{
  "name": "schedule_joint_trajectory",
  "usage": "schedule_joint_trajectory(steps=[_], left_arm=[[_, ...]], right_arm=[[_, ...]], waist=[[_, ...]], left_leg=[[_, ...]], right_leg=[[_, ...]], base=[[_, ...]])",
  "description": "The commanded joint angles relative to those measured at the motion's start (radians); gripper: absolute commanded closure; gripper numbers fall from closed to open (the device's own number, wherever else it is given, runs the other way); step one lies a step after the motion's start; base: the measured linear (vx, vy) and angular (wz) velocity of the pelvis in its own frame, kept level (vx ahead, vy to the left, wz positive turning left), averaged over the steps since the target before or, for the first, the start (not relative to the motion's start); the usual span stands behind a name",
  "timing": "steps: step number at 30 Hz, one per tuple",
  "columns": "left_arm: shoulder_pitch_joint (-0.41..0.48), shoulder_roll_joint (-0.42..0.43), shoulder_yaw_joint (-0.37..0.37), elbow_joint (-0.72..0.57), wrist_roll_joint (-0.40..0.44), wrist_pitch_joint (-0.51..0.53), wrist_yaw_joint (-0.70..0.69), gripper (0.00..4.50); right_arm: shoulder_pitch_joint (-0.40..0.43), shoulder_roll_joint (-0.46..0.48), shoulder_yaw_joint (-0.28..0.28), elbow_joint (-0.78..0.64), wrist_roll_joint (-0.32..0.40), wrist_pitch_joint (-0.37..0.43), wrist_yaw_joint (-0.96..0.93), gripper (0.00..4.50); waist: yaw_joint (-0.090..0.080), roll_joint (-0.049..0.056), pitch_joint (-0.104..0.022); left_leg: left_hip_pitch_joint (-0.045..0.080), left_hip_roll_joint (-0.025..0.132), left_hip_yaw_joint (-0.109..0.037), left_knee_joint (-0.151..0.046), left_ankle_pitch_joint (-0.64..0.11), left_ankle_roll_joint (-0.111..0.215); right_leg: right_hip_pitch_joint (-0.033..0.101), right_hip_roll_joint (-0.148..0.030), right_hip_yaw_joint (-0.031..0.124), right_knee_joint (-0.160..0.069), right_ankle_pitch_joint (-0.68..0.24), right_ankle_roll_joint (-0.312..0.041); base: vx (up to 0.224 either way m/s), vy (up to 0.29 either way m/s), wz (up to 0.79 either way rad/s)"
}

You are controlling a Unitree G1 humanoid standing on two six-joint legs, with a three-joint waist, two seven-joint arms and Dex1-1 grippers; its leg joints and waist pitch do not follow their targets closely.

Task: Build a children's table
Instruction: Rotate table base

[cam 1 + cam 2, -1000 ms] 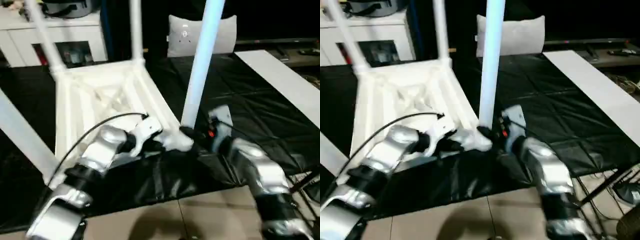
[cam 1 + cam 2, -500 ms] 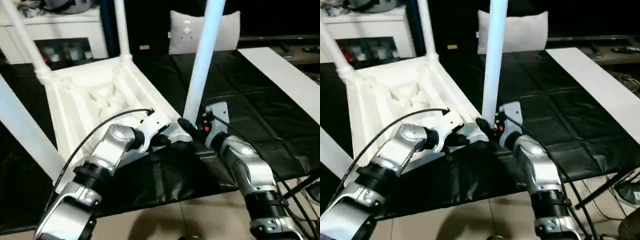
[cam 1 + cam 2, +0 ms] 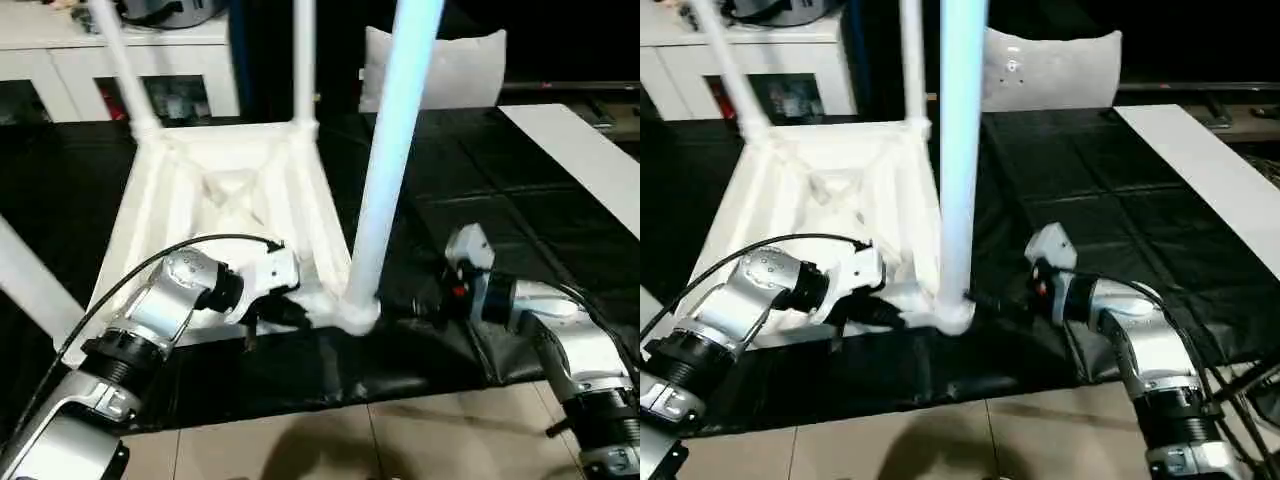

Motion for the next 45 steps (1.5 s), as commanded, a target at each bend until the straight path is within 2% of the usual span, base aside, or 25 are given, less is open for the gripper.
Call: schedule_joint_trajectory(steps=[1, 6, 10, 11, 14, 16, 21, 28, 29, 30, 33, 35, 38, 39, 41, 43, 44, 45], left_arm=[[-0.01, -0.008, -0.051, -0.057, -0.02, -0.051, -0.085, 4.5], [-0.014, 0.005, -0.064, -0.053, -0.021, -0.086, -0.132, 4.5], [-0.019, 0.008, -0.075, -0.051, -0.024, -0.103, -0.166, 4.5], [-0.021, 0.007, -0.079, -0.049, -0.025, -0.108, -0.171, 4.5], [-0.025, 0.007, -0.088, -0.045, -0.026, -0.118, -0.18, 4.5], [-0.028, 0.005, -0.09, -0.042, -0.025, -0.123, -0.184, 4.5], [-0.033, 0.003, -0.091, -0.033, -0.021, -0.133, -0.189, 4.5], [-0.032, 0.001, -0.092, -0.028, -0.019, -0.14, -0.19, 4.5], [-0.032, 0.0, -0.091, -0.027, -0.018, -0.14, -0.187, 4.5], [-0.034, -0.006, -0.085, -0.022, -0.014, -0.124, -0.165, 4.5], [-0.037, -0.025, -0.058, -0.015, -0.004, -0.045, -0.082, 4.5], [-0.038, -0.04, -0.04, -0.016, -0.013, -0.01, -0.048, 4.5], [-0.039, -0.078, -0.007, -0.035, -0.021, 0.081, 0.037, 4.5], [-0.039, -0.088, 0.001, -0.041, -0.023, 0.103, 0.058, 4.5], [-0.039, -0.133, 0.03, -0.054, -0.031, 0.172, 0.139, 4.5], [-0.043, -0.163, 0.045, -0.05, -0.031, 0.202, 0.187, 4.5], [-0.043, -0.163, 0.045, -0.05, -0.031, 0.202, 0.187, 4.5], [-0.055, -0.202, 0.059, -0.033, -0.019, 0.226, 0.259, 4.5]], right_arm=[[-0.029, -0.016, 0.019, 0.002, 0.021, 0.007, 0.075, 0.74], [-0.063, -0.026, 0.052, 0.054, 0.02, -0.016, 0.143, 1.18], [-0.092, -0.028, 0.079, 0.104, 0.005, -0.036, 0.212, 1.37], [-0.097, -0.028, 0.085, 0.107, 0.009, -0.026, 0.228, 1.66], [-0.105, -0.029, 0.1, 0.109, 0.018, -0.003, 0.263, 1.73], [-0.108, -0.029, 0.106, 0.111, 0.02, 0.002, 0.273, 2.07], [-0.119, -0.018, 0.111, 0.133, 0.019, -0.015, 0.285, 2.47], [-0.112, -0.003, 0.114, 0.129, 0.026, -0.007, 0.29, 2.59], [-0.106, -0.003, 0.115, 0.121, 0.028, 0.0, 0.291, 2.59], [-0.091, -0.001, 0.104, 0.1, 0.04, 0.019, 0.276, 2.59], [-0.052, 0.004, 0.08, 0.037, 0.066, 0.08, 0.22, 2.59], [-0.029, 0.014, 0.07, 0.0, 0.065, 0.108, 0.165, 2.59], [0.001, 0.081, 0.039, -0.039, 0.031, 0.132, -0.019, 2.59], [0.005, 0.099, 0.031, -0.044, 0.025, 0.137, -0.061, 2.59], [0.015, 0.167, -0.001, -0.06, 0.018, 0.165, -0.195, 2.59], [0.021, 0.202, -0.012, -0.073, 0.008, 0.179, -0.261, 2.6], [0.021, 0.202, -0.012, -0.073, 0.008, 0.179, -0.261, 2.6], [0.022, 0.247, -0.017, -0.076, -0.017, 0.191, -0.354, 2.6]], waist=[[-0.002, -0.006, -0.071], [0.017, -0.011, -0.072], [0.018, -0.012, -0.071], [0.018, -0.013, -0.072], [0.019, -0.015, -0.073], [0.02, -0.014, -0.072], [0.021, -0.015, -0.072], [0.021, -0.012, -0.073], [0.021, -0.009, -0.073], [0.02, -0.012, -0.072], [0.021, -0.008, -0.071], [0.023, -0.011, -0.07], [0.013, -0.011, -0.062], [0.009, -0.008, -0.061], [-0.006, -0.012, -0.061], [-0.025, -0.011, -0.062], [-0.034, -0.011, -0.064], [-0.042, -0.01, -0.066]], left_leg=[[0.001, 0.031, 0.0, -0.066, -0.13, 0.096], [0.007, 0.032, 0.002, -0.067, -0.143, 0.075], [0.006, 0.032, 0.002, -0.067, -0.149, 0.068], [0.005, 0.032, 0.002, -0.067, -0.141, 0.068], [0.003, 0.032, 0.002, -0.066, -0.129, 0.074], [0.003, 0.032, 0.002, -0.066, -0.127, 0.074], [0.003, 0.031, 0.002, -0.066, -0.139, 0.066], [0.004, 0.032, 0.001, -0.066, -0.139, 0.063], [0.004, 0.032, 0.001, -0.066, -0.141, 0.062], [0.004, 0.032, 0.001, -0.066, -0.143, 0.062], [0.006, 0.033, 0.001, -0.067, -0.14, 0.058], [0.005, 0.029, 0.001, -0.068, -0.154, 0.051], [0.007, 0.024, 0.0, -0.069, -0.194, 0.036], [0.012, 0.019, -0.002, -0.067, -0.214, 0.024], [0.003, 0.013, -0.006, -0.067, -0.217, 0.011], [0.002, 0.012, -0.009, -0.065, -0.226, 0.014], [-0.001, 0.013, -0.011, -0.066, -0.224, 0.022], [-0.006, 0.015, -0.013, -0.067, -0.216, 0.027]], right_leg=[[0.064, -0.059, 0.057, -0.055, -0.262, -0.193], [0.059, -0.063, 0.058, -0.057, -0.295, -0.183], [0.06, -0.063, 0.058, -0.057, -0.296, -0.182], [0.06, -0.062, 0.058, -0.055, -0.287, -0.183], [0.062, -0.061, 0.058, -0.051, -0.271, -0.187], [0.062, -0.062, 0.059, -0.052, -0.28, -0.184], [0.061, -0.063, 0.057, -0.056, -0.311, -0.174], [0.061, -0.061, 0.057, -0.055, -0.299, -0.176], [0.061, -0.061, 0.057, -0.054, -0.3, -0.177], [0.061, -0.06, 0.057, -0.056, -0.301, -0.177], [0.061, -0.059, 0.059, -0.056, -0.293, -0.176], [0.062, -0.061, 0.056, -0.061, -0.332, -0.161], [0.057, -0.062, 0.051, -0.08, -0.461, -0.113], [0.052, -0.063, 0.045, -0.092, -0.528, -0.09], [0.058, -0.062, 0.036, -0.099, -0.578, -0.051], [0.057, -0.059, 0.031, -0.104, -0.583, -0.039], [0.059, -0.059, 0.031, -0.102, -0.561, -0.044], [0.062, -0.059, 0.032, -0.097, -0.53, -0.05]], base=[[0.0, 0.0, 0.0], [0.0, 0.0, 0.0], [0.0, 0.0, 0.0], [0.0, 0.0, 0.0], [0.0, 0.0, 0.0], [0.0, 0.0, 0.0], [0.0, 0.0, 0.0], [0.0, 0.0, 0.0], [0.0, 0.0, 0.0], [0.0, 0.0, 0.0], [0.0, 0.0, 0.0], [0.0, 0.0, 0.0], [0.0, 0.0, 0.0], [0.0, 0.0, 0.0], [0.0, 0.0, 0.0], [0.0, 0.0, 0.0], [0.0, 0.0, 0.0], [0.0, 0.0, 0.0]])
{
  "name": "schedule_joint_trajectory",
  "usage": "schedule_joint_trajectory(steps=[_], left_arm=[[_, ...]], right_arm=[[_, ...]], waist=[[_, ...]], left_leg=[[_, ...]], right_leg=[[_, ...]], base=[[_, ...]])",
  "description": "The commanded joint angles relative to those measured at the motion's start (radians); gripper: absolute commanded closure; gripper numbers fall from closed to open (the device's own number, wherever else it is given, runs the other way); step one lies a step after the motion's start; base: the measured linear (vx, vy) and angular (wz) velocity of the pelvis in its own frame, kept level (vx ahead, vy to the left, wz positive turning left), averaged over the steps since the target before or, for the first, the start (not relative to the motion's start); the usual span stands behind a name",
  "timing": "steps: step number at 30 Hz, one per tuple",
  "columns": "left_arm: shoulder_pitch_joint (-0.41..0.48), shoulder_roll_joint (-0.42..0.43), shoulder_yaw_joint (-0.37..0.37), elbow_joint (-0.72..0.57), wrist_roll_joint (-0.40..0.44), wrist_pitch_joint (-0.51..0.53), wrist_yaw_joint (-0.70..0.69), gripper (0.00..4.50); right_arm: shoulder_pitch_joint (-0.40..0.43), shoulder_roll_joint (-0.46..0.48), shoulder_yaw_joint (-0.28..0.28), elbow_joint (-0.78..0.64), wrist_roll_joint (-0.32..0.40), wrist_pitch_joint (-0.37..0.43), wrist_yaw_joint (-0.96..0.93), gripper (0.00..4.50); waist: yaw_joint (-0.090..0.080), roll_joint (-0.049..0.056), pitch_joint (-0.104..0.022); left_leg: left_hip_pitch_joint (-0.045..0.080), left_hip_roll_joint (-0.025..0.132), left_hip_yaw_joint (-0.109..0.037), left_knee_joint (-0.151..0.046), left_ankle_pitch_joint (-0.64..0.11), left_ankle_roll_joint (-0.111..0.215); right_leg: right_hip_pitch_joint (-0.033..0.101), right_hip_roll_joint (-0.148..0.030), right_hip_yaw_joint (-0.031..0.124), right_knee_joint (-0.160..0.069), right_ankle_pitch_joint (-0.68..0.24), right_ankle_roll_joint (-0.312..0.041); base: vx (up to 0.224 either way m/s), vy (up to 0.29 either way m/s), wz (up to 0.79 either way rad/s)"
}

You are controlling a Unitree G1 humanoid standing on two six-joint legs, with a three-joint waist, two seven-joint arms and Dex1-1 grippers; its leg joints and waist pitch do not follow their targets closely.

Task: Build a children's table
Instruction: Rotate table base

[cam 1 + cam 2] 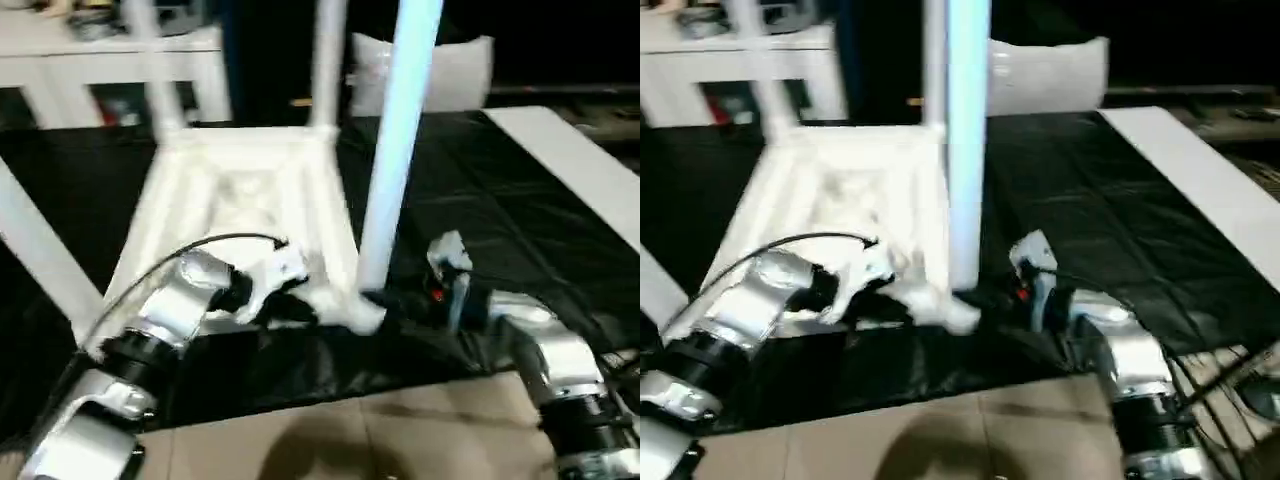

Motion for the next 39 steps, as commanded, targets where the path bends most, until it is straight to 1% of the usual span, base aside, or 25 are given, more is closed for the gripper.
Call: schedule_joint_trajectory(steps=[1, 2, 3, 5, 7, 10, 11, 12, 13, 14, 15, 16, 17, 18, 20, 21, 25, 27, 30, 31, 32, 35, 36, 38, 39], left_arm=[[-0.05, -0.087, 0.011, -0.026, -0.028, 0.02, 0.084, 4.5], [-0.059, -0.111, 0.02, -0.014, -0.022, 0.03, 0.129, 4.5], [-0.065, -0.123, 0.024, -0.006, -0.02, 0.033, 0.148, 4.5], [-0.098, -0.176, 0.044, 0.037, -0.004, 0.042, 0.255, 4.5], [-0.118, -0.206, 0.056, 0.054, 0.011, 0.05, 0.323, 4.5], [-0.137, -0.235, 0.075, 0.065, 0.017, 0.058, 0.382, 4.5], [-0.139, -0.236, 0.074, 0.065, 0.02, 0.052, 0.387, 4.5], [-0.14, -0.237, 0.073, 0.065, 0.023, 0.05, 0.391, 4.5], [-0.139, -0.232, 0.068, 0.064, 0.025, 0.042, 0.381, 4.5], [-0.139, -0.231, 0.067, 0.065, 0.026, 0.039, 0.378, 4.5], [-0.135, -0.222, 0.061, 0.063, 0.026, 0.027, 0.36, 4.5], [-0.133, -0.218, 0.057, 0.064, 0.027, 0.022, 0.352, 4.5], [-0.131, -0.214, 0.054, 0.064, 0.027, 0.016, 0.345, 4.5], [-0.125, -0.201, 0.048, 0.063, 0.028, 0.005, 0.327, 4.5], [-0.113, -0.172, 0.04, 0.064, 0.029, -0.022, 0.299, 4.5], [-0.111, -0.167, 0.039, 0.065, 0.03, -0.026, 0.296, 4.5], [-0.105, -0.137, 0.037, 0.081, 0.041, -0.079, 0.289, 4.5], [-0.1, -0.135, 0.059, 0.083, 0.026, -0.079, 0.295, 4.5], [-0.092, -0.135, 0.072, 0.073, 0.012, -0.087, 0.292, 4.5], [-0.081, -0.137, 0.078, 0.057, 0.002, -0.087, 0.293, 4.07], [-0.077, -0.138, 0.081, 0.05, -0.002, -0.086, 0.294, 3.97], [-0.039, -0.145, 0.098, -0.008, -0.033, -0.05, 0.29, 3.77], [-0.025, -0.146, 0.099, -0.03, -0.038, -0.04, 0.292, 3.61], [-0.002, -0.148, 0.099, -0.063, -0.043, -0.034, 0.301, 3.52], [0.052, -0.154, 0.112, -0.134, -0.058, -0.013, 0.32, 3.45]], right_arm=[[-0.009, 0.088, 0.049, -0.028, -0.01, 0.032, -0.099, 2.6], [-0.01, 0.109, 0.051, -0.023, -0.025, 0.033, -0.145, 2.6], [-0.013, 0.119, 0.051, -0.017, -0.033, 0.032, -0.167, 2.6], [-0.037, 0.182, 0.03, 0.038, -0.067, 0.026, -0.307, 2.61], [-0.064, 0.228, -0.002, 0.087, -0.099, 0.023, -0.435, 2.61], [-0.093, 0.275, -0.056, 0.129, -0.088, -0.01, -0.537, 2.61], [-0.096, 0.285, -0.067, 0.132, -0.082, -0.03, -0.548, 2.61], [-0.096, 0.292, -0.073, 0.129, -0.082, -0.042, -0.557, 2.27], [-0.089, 0.29, -0.071, 0.121, -0.087, -0.062, -0.552, 2.06], [-0.086, 0.289, -0.07, 0.118, -0.09, -0.067, -0.551, 1.93], [-0.078, 0.282, -0.072, 0.111, -0.094, -0.076, -0.55, 1.93], [-0.074, 0.28, -0.075, 0.109, -0.095, -0.079, -0.551, 1.83], [-0.07, 0.278, -0.079, 0.107, -0.096, -0.083, -0.551, 1.7], [-0.059, 0.265, -0.085, 0.098, -0.099, -0.099, -0.549, 1.7], [-0.03, 0.214, -0.085, 0.079, -0.125, -0.159, -0.532, 1.45], [-0.024, 0.203, -0.085, 0.075, -0.128, -0.17, -0.527, 1.45], [0.02, 0.17, -0.13, 0.01, -0.059, -0.14, -0.469, 1.04], [0.066, 0.147, -0.142, -0.07, -0.002, -0.125, -0.395, 0.91], [0.109, 0.121, -0.127, -0.138, 0.013, -0.131, -0.341, 0.63], [0.135, 0.104, -0.103, -0.177, 0.019, -0.145, -0.316, 0.57], [0.143, 0.1, -0.096, -0.191, 0.022, -0.149, -0.307, 0.46], [0.187, 0.089, -0.065, -0.299, 0.074, -0.083, -0.275, 0.18], [0.192, 0.089, -0.059, -0.322, 0.082, -0.066, -0.273, 0.12], [0.196, 0.087, -0.048, -0.354, 0.096, -0.034, -0.27, 0.01], [0.18, 0.105, -0.035, -0.375, 0.113, -0.024, -0.268, 0.0]], waist=[[0.001, -0.006, -0.065], [-0.006, -0.005, -0.065], [-0.01, -0.007, -0.066], [-0.014, -0.006, -0.066], [-0.017, -0.006, -0.069], [-0.018, -0.006, -0.074], [-0.018, -0.006, -0.077], [-0.016, -0.006, -0.08], [-0.014, -0.003, -0.084], [-0.013, -0.005, -0.087], [-0.011, -0.005, -0.088], [-0.009, -0.004, -0.088], [-0.008, -0.005, -0.084], [-0.005, -0.004, -0.083], [-0.002, -0.007, -0.081], [0.002, -0.005, -0.08], [0.008, -0.007, -0.076], [0.014, -0.008, -0.075], [0.02, -0.011, -0.074], [0.019, -0.012, -0.074], [0.02, -0.012, -0.073], [0.022, -0.013, -0.07], [0.02, -0.016, -0.066], [0.018, -0.014, -0.06], [0.018, -0.008, -0.051]], left_leg=[[-0.007, 0.015, -0.013, -0.071, -0.221, 0.032], [-0.003, 0.013, -0.012, -0.069, -0.228, 0.034], [-0.004, 0.01, -0.01, -0.067, -0.219, 0.04], [-0.004, 0.008, -0.008, -0.065, -0.205, 0.046], [-0.008, 0.009, -0.01, -0.067, -0.186, 0.045], [-0.009, 0.012, -0.008, -0.066, -0.153, 0.059], [-0.012, 0.013, -0.008, -0.066, -0.126, 0.069], [-0.015, 0.014, -0.008, -0.065, -0.105, 0.076], [-0.015, 0.018, -0.009, -0.064, -0.06, 0.089], [-0.017, 0.016, -0.007, -0.06, -0.024, 0.109], [-0.019, 0.017, -0.006, -0.058, 0.005, 0.132], [-0.019, 0.017, -0.006, -0.057, 0.014, 0.143], [-0.019, 0.017, -0.004, -0.057, 0.009, 0.156], [-0.018, 0.018, -0.003, -0.058, -0.008, 0.156], [-0.016, 0.018, -0.001, -0.059, -0.033, 0.144], [-0.015, 0.02, -0.001, -0.06, -0.041, 0.137], [-0.013, 0.022, -0.001, -0.063, -0.082, 0.12], [-0.01, 0.023, -0.001, -0.064, -0.1, 0.114], [-0.013, 0.024, -0.001, -0.065, -0.099, 0.122], [-0.015, 0.022, -0.002, -0.066, -0.102, 0.115], [-0.014, 0.021, 0.0, -0.065, -0.113, 0.111], [-0.014, 0.026, -0.002, -0.068, -0.132, 0.106], [-0.014, 0.025, -0.002, -0.07, -0.141, 0.106], [-0.012, 0.023, -0.002, -0.071, -0.17, 0.094], [-0.01, 0.02, -0.002, -0.073, -0.193, 0.089]], right_leg=[[0.053, -0.056, 0.035, -0.096, -0.522, -0.058], [0.049, -0.056, 0.035, -0.098, -0.521, -0.065], [0.051, -0.057, 0.036, -0.096, -0.515, -0.069], [0.048, -0.054, 0.037, -0.098, -0.505, -0.076], [0.051, -0.055, 0.039, -0.091, -0.475, -0.087], [0.055, -0.058, 0.045, -0.082, -0.396, -0.116], [0.058, -0.057, 0.047, -0.074, -0.342, -0.132], [0.061, -0.058, 0.049, -0.068, -0.303, -0.142], [0.062, -0.056, 0.053, -0.053, -0.211, -0.172], [0.063, -0.055, 0.054, -0.043, -0.133, -0.195], [0.065, -0.055, 0.055, -0.036, -0.08, -0.216], [0.063, -0.056, 0.055, -0.035, -0.066, -0.223], [0.062, -0.056, 0.054, -0.038, -0.072, -0.23], [0.062, -0.058, 0.054, -0.041, -0.099, -0.228], [0.063, -0.057, 0.055, -0.047, -0.143, -0.215], [0.061, -0.059, 0.055, -0.048, -0.156, -0.208], [0.06, -0.057, 0.056, -0.053, -0.205, -0.191], [0.058, -0.058, 0.056, -0.058, -0.236, -0.169], [0.059, -0.057, 0.056, -0.059, -0.241, -0.155], [0.059, -0.058, 0.053, -0.061, -0.264, -0.15], [0.057, -0.057, 0.053, -0.067, -0.291, -0.141], [0.055, -0.059, 0.054, -0.068, -0.315, -0.143], [0.052, -0.058, 0.053, -0.071, -0.331, -0.139], [0.048, -0.057, 0.052, -0.08, -0.397, -0.114], [0.041, -0.056, 0.05, -0.09, -0.447, -0.094]], base=[[0.0, 0.0, 0.0], [0.0, 0.0, 0.0], [0.0, 0.0, 0.0], [0.0, 0.0, 0.0], [0.0, 0.0, 0.0], [0.0, 0.0, 0.0], [0.0, 0.0, 0.0], [0.0, 0.0, 0.0], [0.0, 0.0, 0.0], [0.0, 0.0, 0.0], [0.0, 0.0, 0.0], [0.0, 0.0, 0.0], [0.0, 0.0, 0.0], [0.0, 0.0, 0.0], [0.0, 0.0, 0.0], [0.0, 0.0, 0.0], [0.0, 0.0, 0.0], [0.0, 0.0, 0.0], [0.0, 0.0, 0.0], [0.0, 0.0, 0.0], [0.0, 0.0, 0.0], [0.0, 0.0, 0.0], [0.0, 0.0, 0.0], [0.0, 0.0, 0.0], [0.0, 0.0, 0.0]])
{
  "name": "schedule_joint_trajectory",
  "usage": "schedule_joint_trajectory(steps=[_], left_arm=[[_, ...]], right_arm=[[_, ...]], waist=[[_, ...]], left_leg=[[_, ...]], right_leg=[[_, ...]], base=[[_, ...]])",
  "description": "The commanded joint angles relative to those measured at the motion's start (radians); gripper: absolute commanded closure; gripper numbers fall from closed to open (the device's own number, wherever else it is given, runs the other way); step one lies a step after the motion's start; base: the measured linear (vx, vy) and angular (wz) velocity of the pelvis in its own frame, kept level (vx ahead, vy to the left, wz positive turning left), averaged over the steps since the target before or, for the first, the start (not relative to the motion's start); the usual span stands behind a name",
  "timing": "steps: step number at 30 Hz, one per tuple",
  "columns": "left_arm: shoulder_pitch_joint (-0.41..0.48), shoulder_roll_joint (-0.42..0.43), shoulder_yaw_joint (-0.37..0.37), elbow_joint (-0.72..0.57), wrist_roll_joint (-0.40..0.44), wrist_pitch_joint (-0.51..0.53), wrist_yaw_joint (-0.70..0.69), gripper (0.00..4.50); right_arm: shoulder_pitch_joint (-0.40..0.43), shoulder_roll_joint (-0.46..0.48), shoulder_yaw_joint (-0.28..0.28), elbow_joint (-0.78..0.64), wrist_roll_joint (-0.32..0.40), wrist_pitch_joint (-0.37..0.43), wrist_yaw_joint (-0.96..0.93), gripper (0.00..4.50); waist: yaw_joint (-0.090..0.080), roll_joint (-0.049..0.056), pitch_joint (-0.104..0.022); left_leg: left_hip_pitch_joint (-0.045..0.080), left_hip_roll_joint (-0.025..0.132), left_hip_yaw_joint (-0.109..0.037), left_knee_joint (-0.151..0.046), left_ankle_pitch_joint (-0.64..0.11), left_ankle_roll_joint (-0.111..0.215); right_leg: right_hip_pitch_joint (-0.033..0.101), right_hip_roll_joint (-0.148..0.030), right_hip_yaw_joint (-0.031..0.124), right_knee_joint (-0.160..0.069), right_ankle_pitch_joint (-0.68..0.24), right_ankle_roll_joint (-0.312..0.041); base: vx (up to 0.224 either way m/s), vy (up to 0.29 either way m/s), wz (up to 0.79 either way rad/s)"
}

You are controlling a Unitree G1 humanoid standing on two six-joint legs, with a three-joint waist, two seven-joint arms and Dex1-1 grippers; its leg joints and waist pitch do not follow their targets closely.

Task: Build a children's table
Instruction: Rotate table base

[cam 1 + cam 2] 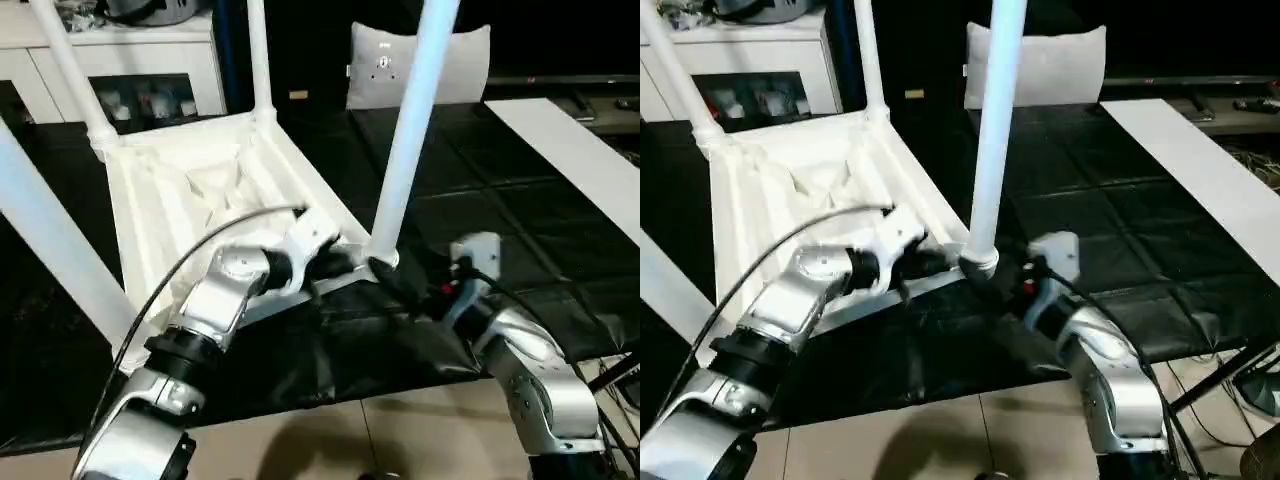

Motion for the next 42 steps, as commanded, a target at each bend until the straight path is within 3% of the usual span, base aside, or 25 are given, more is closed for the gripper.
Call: schedule_joint_trajectory(steps=[1, 2, 3, 5, 7, 10, 11, 13, 15, 16, 17, 18, 20, 24, 26, 27, 28, 32, 36, 37, 38, 39, 40, 41, 42], left_arm=[[0.09, -0.007, 0.026, -0.113, -0.025, 0.041, 0.033, 3.32], [0.101, -0.008, 0.028, -0.127, -0.028, 0.045, 0.037, 3.18], [0.139, -0.008, 0.035, -0.177, -0.039, 0.055, 0.044, 3.1], [0.197, -0.003, 0.044, -0.249, -0.061, 0.065, 0.04, 3.04], [0.314, 0.021, 0.048, -0.401, -0.105, 0.094, 0.02, 2.83], [0.394, 0.058, 0.047, -0.49, -0.118, 0.125, 0.009, 2.68], [0.394, 0.058, 0.047, -0.49, -0.118, 0.125, 0.009, 2.68], [0.512, 0.12, 0.067, -0.626, -0.14, 0.184, -0.009, 2.28], [0.537, 0.137, 0.075, -0.658, -0.147, 0.2, -0.017, 2.25], [0.609, 0.201, 0.103, -0.751, -0.187, 0.257, -0.049, 2.18], [0.609, 0.201, 0.103, -0.751, -0.187, 0.257, -0.049, 1.86], [0.637, 0.229, 0.113, -0.788, -0.203, 0.281, -0.061, 1.86], [0.745, 0.344, 0.173, -0.898, -0.267, 0.35, -0.139, 1.82], [0.842, 0.438, 0.239, -0.994, -0.333, 0.428, -0.191, 1.48], [0.889, 0.489, 0.281, -1.029, -0.365, 0.463, -0.217, 1.4], [0.912, 0.517, 0.308, -1.034, -0.374, 0.475, -0.237, 1.4], [0.921, 0.528, 0.318, -1.035, -0.377, 0.479, -0.245, 1.11], [0.926, 0.569, 0.42, -0.998, -0.384, 0.442, -0.245, 1.0], [0.818, 0.536, 0.508, -0.918, -0.437, 0.384, -0.225, 0.63], [0.796, 0.53, 0.517, -0.911, -0.46, 0.385, -0.223, 0.63], [0.729, 0.511, 0.523, -0.889, -0.51, 0.397, -0.216, 0.55], [0.729, 0.511, 0.523, -0.889, -0.51, 0.397, -0.216, 0.38], [0.701, 0.501, 0.516, -0.879, -0.523, 0.402, -0.214, 0.24], [0.663, 0.492, 0.491, -0.857, -0.517, 0.396, -0.212, 0.24], [0.623, 0.481, 0.459, -0.828, -0.502, 0.385, -0.21, 0.22]], right_arm=[[-0.024, 0.02, 0.014, -0.043, 0.035, 0.028, 0.002, 0.0], [-0.028, 0.024, 0.015, -0.045, 0.038, 0.03, 0.001, 0.0], [-0.044, 0.034, 0.017, -0.045, 0.044, 0.036, -0.009, 0.0], [-0.068, 0.043, 0.021, -0.035, 0.049, 0.041, -0.014, 0.0], [-0.115, 0.056, 0.026, -0.003, 0.041, 0.045, -0.031, 0.0], [-0.146, 0.055, 0.029, 0.031, 0.025, 0.042, -0.041, 0.0], [-0.146, 0.055, 0.029, 0.031, 0.025, 0.042, -0.041, 0.0], [-0.193, 0.043, 0.032, 0.099, -0.009, 0.031, -0.053, 0.0], [-0.203, 0.039, 0.029, 0.117, -0.015, 0.03, -0.059, 0.0], [-0.231, 0.029, 0.016, 0.168, -0.029, 0.012, -0.075, 0.0], [-0.231, 0.029, 0.016, 0.168, -0.029, 0.012, -0.075, 0.0], [-0.241, 0.025, 0.009, 0.188, -0.035, 0.004, -0.088, 0.0], [-0.287, 0.001, -0.044, 0.278, -0.062, -0.042, -0.155, 0.0], [-0.34, -0.034, -0.107, 0.383, -0.088, -0.102, -0.239, 0.0], [-0.366, -0.058, -0.129, 0.445, -0.105, -0.136, -0.277, 0.0], [-0.372, -0.073, -0.136, 0.47, -0.113, -0.151, -0.285, 0.0], [-0.374, -0.078, -0.138, 0.479, -0.115, -0.156, -0.286, 0.0], [-0.362, -0.089, -0.13, 0.488, -0.11, -0.163, -0.255, 0.0], [-0.291, -0.084, -0.054, 0.425, -0.117, -0.115, -0.181, 0.0], [-0.278, -0.084, -0.037, 0.418, -0.118, -0.111, -0.17, 0.0], [-0.245, -0.082, -0.001, 0.413, -0.132, -0.079, -0.169, 0.0], [-0.245, -0.082, -0.001, 0.413, -0.132, -0.079, -0.169, 0.0], [-0.232, -0.082, 0.013, 0.418, -0.148, -0.071, -0.178, 0.0], [-0.219, -0.079, 0.024, 0.433, -0.178, -0.065, -0.201, 0.0], [-0.205, -0.075, 0.035, 0.45, -0.21, -0.062, -0.227, 0.0]], waist=[[-0.001, -0.01, -0.054], [-0.009, -0.013, -0.05], [-0.01, -0.012, -0.047], [-0.01, -0.012, -0.047], [-0.018, -0.02, -0.04], [-0.022, -0.015, -0.034], [-0.026, -0.023, -0.028], [-0.032, -0.034, -0.023], [-0.036, -0.032, -0.019], [-0.038, -0.039, -0.017], [-0.039, -0.036, -0.014], [-0.041, -0.038, -0.01], [-0.041, -0.037, -0.01], [-0.031, -0.035, -0.004], [-0.033, -0.036, -0.007], [-0.032, -0.039, -0.008], [-0.031, -0.04, -0.007], [-0.035, -0.044, -0.011], [-0.04, -0.043, -0.017], [-0.041, -0.042, -0.017], [-0.039, -0.028, -0.023], [-0.04, -0.034, -0.024], [-0.042, -0.036, -0.024], [-0.039, -0.025, -0.025], [-0.041, -0.031, -0.025]], left_leg=[[0.002, 0.025, -0.006, -0.074, -0.2, 0.074], [-0.007, 0.021, -0.005, -0.075, -0.211, 0.071], [0.007, 0.017, -0.002, -0.072, -0.233, 0.069], [0.004, 0.021, -0.008, -0.077, -0.23, 0.06], [-0.001, 0.029, -0.012, -0.085, -0.244, 0.054], [0.013, 0.026, -0.008, -0.084, -0.271, 0.045], [0.003, 0.031, -0.014, -0.091, -0.27, 0.04], [0.001, 0.031, -0.014, -0.094, -0.272, 0.034], [0.005, 0.031, -0.012, -0.093, -0.277, 0.025], [0.003, 0.03, -0.011, -0.094, -0.275, 0.025], [0.003, 0.034, -0.015, -0.098, -0.28, 0.017], [0.009, 0.032, -0.011, -0.096, -0.297, 0.011], [0.01, 0.031, -0.014, -0.098, -0.314, -0.002], [0.032, 0.028, -0.006, -0.095, -0.354, -0.021], [0.018, 0.027, -0.01, -0.1, -0.342, -0.025], [0.025, 0.025, -0.005, -0.096, -0.345, -0.024], [0.025, 0.023, -0.003, -0.094, -0.343, -0.021], [0.011, 0.019, -0.007, -0.094, -0.307, -0.001], [0.009, 0.018, -0.005, -0.089, -0.268, 0.009], [0.009, 0.019, -0.005, -0.089, -0.264, 0.009], [0.01, 0.021, -0.008, -0.089, -0.245, 0.005], [0.015, 0.021, -0.004, -0.088, -0.24, 0.003], [0.009, 0.021, -0.006, -0.089, -0.231, 0.002], [0.012, 0.022, -0.005, -0.089, -0.215, -0.003], [0.014, 0.02, -0.001, -0.087, -0.213, -0.007]], right_leg=[[0.059, -0.059, 0.049, -0.086, -0.452, -0.097], [0.06, -0.057, 0.046, -0.091, -0.489, -0.077], [0.046, -0.055, 0.047, -0.104, -0.536, -0.058], [0.049, -0.055, 0.047, -0.098, -0.527, -0.051], [0.047, -0.057, 0.049, -0.092, -0.516, -0.063], [0.032, -0.05, 0.054, -0.101, -0.52, -0.054], [0.04, -0.051, 0.054, -0.091, -0.491, -0.062], [0.04, -0.05, 0.057, -0.087, -0.475, -0.067], [0.036, -0.05, 0.061, -0.083, -0.467, -0.079], [0.037, -0.049, 0.062, -0.085, -0.467, -0.075], [0.038, -0.053, 0.063, -0.079, -0.458, -0.091], [0.031, -0.049, 0.064, -0.082, -0.465, -0.089], [0.034, -0.05, 0.063, -0.076, -0.478, -0.096], [0.016, -0.04, 0.07, -0.082, -0.497, -0.081], [0.028, -0.039, 0.071, -0.072, -0.469, -0.085], [0.021, -0.037, 0.075, -0.072, -0.46, -0.085], [0.02, -0.036, 0.077, -0.073, -0.462, -0.083], [0.032, -0.037, 0.082, -0.072, -0.462, -0.072], [0.038, -0.036, 0.084, -0.071, -0.436, -0.085], [0.037, -0.036, 0.085, -0.07, -0.427, -0.093], [0.043, -0.037, 0.084, -0.06, -0.38, -0.115], [0.038, -0.032, 0.084, -0.06, -0.346, -0.134], [0.044, -0.033, 0.084, -0.056, -0.326, -0.143], [0.044, -0.033, 0.085, -0.052, -0.3, -0.157], [0.042, -0.031, 0.086, -0.054, -0.294, -0.162]], base=[[0.0, 0.0, 0.0], [0.0, 0.0, 0.0], [0.0, 0.0, 0.0], [0.0, 0.0, 0.0], [0.0, 0.0, 0.0], [0.0, 0.0, 0.0], [0.0, 0.0, 0.0], [0.0, 0.0, 0.0], [0.0, 0.0, 0.0], [0.0, 0.0, 0.0], [0.0, 0.0, 0.0], [0.0, 0.0, 0.0], [0.0, 0.0, 0.0], [0.0, 0.0, 0.0], [0.0, 0.0, 0.0], [0.0, 0.0, 0.0], [0.0, 0.0, 0.0], [0.0, 0.0, 0.0], [0.0, 0.0, 0.0], [0.0, 0.0, 0.0], [0.0, 0.0, 0.0], [0.0, 0.0, 0.0], [0.0, 0.0, 0.0], [0.0, 0.0, 0.0], [0.0, 0.0, 0.0]])
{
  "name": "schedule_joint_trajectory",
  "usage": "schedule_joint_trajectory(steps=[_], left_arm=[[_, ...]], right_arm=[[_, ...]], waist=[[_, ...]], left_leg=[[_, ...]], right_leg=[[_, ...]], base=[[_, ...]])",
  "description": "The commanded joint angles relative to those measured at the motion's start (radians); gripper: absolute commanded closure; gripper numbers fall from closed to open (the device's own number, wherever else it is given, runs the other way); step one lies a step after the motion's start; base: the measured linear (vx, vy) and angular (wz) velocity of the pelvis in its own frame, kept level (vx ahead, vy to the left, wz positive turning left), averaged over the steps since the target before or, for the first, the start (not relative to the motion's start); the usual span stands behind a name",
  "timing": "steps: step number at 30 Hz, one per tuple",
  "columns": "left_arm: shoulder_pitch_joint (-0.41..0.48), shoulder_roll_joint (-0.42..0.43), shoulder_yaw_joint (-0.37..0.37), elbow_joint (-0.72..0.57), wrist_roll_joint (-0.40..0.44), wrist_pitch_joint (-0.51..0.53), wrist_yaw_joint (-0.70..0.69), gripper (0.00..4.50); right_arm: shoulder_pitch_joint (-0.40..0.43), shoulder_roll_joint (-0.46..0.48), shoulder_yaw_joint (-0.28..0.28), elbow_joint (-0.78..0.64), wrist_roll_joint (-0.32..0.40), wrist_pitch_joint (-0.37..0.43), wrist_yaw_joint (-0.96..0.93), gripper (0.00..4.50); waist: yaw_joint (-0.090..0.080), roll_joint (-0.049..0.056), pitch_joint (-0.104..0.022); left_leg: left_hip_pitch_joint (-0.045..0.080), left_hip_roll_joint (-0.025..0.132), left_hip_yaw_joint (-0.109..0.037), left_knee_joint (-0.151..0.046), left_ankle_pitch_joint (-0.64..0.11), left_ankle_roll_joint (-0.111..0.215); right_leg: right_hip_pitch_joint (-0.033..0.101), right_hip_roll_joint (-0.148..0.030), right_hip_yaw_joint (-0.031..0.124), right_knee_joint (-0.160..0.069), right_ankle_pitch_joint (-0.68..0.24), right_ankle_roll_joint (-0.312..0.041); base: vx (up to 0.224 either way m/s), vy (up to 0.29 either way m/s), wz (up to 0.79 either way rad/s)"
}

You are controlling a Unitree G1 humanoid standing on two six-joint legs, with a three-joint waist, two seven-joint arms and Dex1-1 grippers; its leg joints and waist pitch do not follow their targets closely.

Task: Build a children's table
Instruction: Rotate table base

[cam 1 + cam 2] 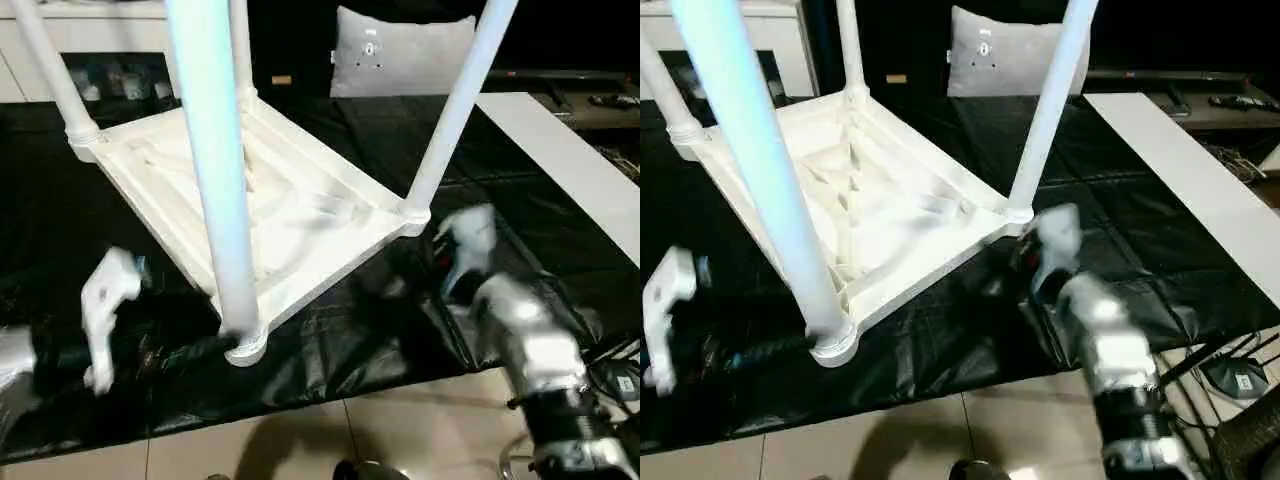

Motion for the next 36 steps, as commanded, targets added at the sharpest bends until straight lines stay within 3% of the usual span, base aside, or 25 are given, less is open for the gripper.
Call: schedule_joint_trajectory(steps=[1, 2, 4, 5, 6, 11, 13, 18, 23, 27, 28, 36], left_arm=[[-0.02, -0.009, -0.038, 0.032, 0.001, -0.008, 0.004, 0.09], [-0.051, -0.029, -0.058, 0.05, -0.003, -0.01, -0.001, 0.09], [-0.092, -0.054, -0.08, 0.078, -0.016, -0.014, -0.011, 0.09], [-0.112, -0.068, -0.093, 0.088, -0.021, -0.015, -0.013, 0.09], [-0.15, -0.089, -0.129, 0.103, -0.026, -0.012, -0.014, 0.09], [-0.226, -0.145, -0.226, 0.135, -0.011, -0.036, -0.005, 0.09], [-0.275, -0.208, -0.284, 0.148, -0.008, -0.045, 0.009, 0.09], [-0.32, -0.264, -0.344, 0.169, 0.011, -0.069, 0.02, 0.09], [-0.383, -0.376, -0.433, 0.214, 0.031, -0.119, 0.062, 0.09], [-0.414, -0.429, -0.463, 0.261, 0.058, -0.155, 0.083, 0.09], [-0.431, -0.449, -0.471, 0.29, 0.073, -0.177, 0.093, 0.09], [-0.507, -0.519, -0.499, 0.407, 0.125, -0.268, 0.126, 0.09]], right_arm=[[0.008, -0.008, 0.008, 0.016, -0.044, 0.013, -0.03, 0.0], [0.015, -0.003, 0.016, 0.021, -0.056, 0.018, -0.041, 0.0], [0.023, 0.004, 0.028, 0.026, -0.068, 0.028, -0.052, 0.0], [0.022, 0.009, 0.034, 0.036, -0.073, 0.024, -0.054, 0.0], [0.01, 0.022, 0.047, 0.067, -0.083, 0.008, -0.064, 0.0], [-0.041, 0.063, 0.07, 0.139, -0.081, -0.033, -0.064, 0.0], [-0.097, 0.094, 0.076, 0.205, -0.092, -0.056, -0.069, 0.0], [-0.151, 0.119, 0.063, 0.26, -0.097, -0.073, -0.087, 0.0], [-0.201, 0.146, 0.065, 0.321, -0.101, -0.109, -0.097, 0.0], [-0.214, 0.157, 0.059, 0.344, -0.104, -0.124, -0.103, 0.0], [-0.212, 0.158, 0.059, 0.347, -0.107, -0.129, -0.105, 0.0], [-0.198, 0.157, 0.054, 0.357, -0.109, -0.165, -0.091, 0.0]], waist=[[0.002, 0.022, -0.06], [0.002, 0.031, -0.06], [0.004, 0.038, -0.06], [0.004, 0.032, -0.062], [0.005, 0.036, -0.061], [0.006, 0.033, -0.067], [0.005, 0.035, -0.07], [0.008, 0.033, -0.074], [0.003, 0.035, -0.079], [-0.003, 0.031, -0.081], [-0.003, 0.035, -0.082], [-0.003, 0.037, -0.083]], left_leg=[[0.007, 0.02, -0.004, -0.079, -0.213, -0.003], [0.008, 0.02, -0.003, -0.08, -0.222, -0.007], [0.012, 0.019, -0.003, -0.079, -0.242, -0.013], [0.01, 0.019, -0.003, -0.078, -0.24, -0.013], [0.011, 0.019, -0.004, -0.079, -0.245, -0.013], [0.006, 0.019, -0.005, -0.075, -0.22, -0.006], [0.009, 0.02, -0.003, -0.072, -0.217, -0.005], [0.006, 0.02, -0.003, -0.07, -0.195, -0.006], [0.001, 0.019, -0.002, -0.065, -0.175, 0.002], [-0.005, 0.017, -0.003, -0.062, -0.169, 0.012], [-0.004, 0.017, -0.003, -0.062, -0.168, 0.014], [-0.001, 0.017, -0.002, -0.058, -0.188, 0.023]], right_leg=[[0.048, -0.05, 0.057, -0.053, -0.29, -0.172], [0.049, -0.05, 0.058, -0.055, -0.296, -0.171], [0.049, -0.052, 0.057, -0.06, -0.325, -0.165], [0.052, -0.052, 0.057, -0.059, -0.321, -0.165], [0.051, -0.053, 0.057, -0.06, -0.321, -0.17], [0.06, -0.056, 0.057, -0.055, -0.308, -0.176], [0.056, -0.055, 0.057, -0.054, -0.303, -0.186], [0.062, -0.055, 0.057, -0.047, -0.267, -0.194], [0.066, -0.055, 0.055, -0.048, -0.258, -0.19], [0.071, -0.057, 0.054, -0.048, -0.254, -0.194], [0.07, -0.056, 0.053, -0.049, -0.258, -0.192], [0.067, -0.055, 0.049, -0.058, -0.29, -0.184]], base=[[0.0, 0.0, 0.0], [0.0, 0.0, 0.0], [0.0, 0.0, 0.0], [0.0, 0.0, 0.0], [0.0, 0.0, 0.0], [0.0, 0.0, 0.0], [0.0, 0.0, 0.0], [0.0, 0.0, 0.0], [0.0, 0.0, 0.0], [0.0, 0.0, 0.0], [0.0, 0.0, 0.0], [0.0, 0.0, 0.0]])
